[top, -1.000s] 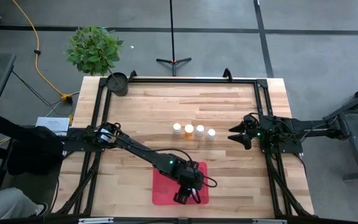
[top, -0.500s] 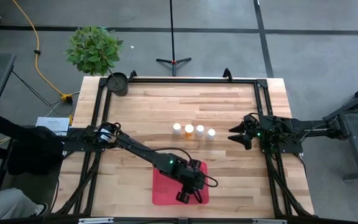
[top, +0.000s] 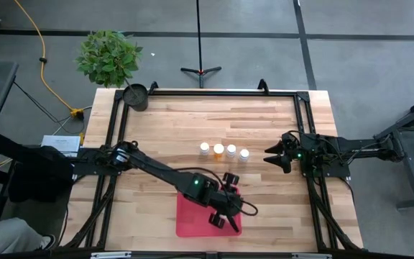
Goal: Pick and place pill bottles into a basket
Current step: Put the white pill bottle into the red bin
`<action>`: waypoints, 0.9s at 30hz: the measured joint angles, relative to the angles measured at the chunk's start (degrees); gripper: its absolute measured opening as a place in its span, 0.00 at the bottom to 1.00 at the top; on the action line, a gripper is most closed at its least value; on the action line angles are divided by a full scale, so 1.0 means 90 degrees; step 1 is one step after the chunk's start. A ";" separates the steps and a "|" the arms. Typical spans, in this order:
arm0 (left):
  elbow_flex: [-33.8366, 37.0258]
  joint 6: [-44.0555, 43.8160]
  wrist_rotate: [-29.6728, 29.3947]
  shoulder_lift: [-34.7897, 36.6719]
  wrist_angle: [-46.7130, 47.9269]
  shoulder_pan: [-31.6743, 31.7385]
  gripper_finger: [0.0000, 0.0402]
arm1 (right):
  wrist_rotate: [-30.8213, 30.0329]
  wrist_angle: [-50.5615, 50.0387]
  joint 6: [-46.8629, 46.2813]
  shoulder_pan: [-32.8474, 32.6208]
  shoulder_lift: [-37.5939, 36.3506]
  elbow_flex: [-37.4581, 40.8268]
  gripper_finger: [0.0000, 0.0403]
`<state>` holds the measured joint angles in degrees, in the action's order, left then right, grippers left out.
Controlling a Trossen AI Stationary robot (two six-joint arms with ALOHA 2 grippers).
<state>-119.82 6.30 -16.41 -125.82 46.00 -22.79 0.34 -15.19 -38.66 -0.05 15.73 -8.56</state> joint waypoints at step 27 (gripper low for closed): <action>-0.1668 -0.0221 0.0698 -0.0002 0.4292 0.2113 0.45 | 0.0531 -0.0002 0.0022 0.0002 0.0002 0.0000 0.65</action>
<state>-134.82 4.31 -10.13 -125.84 84.62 -3.77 5.12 -15.20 -38.46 -0.03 15.75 -8.56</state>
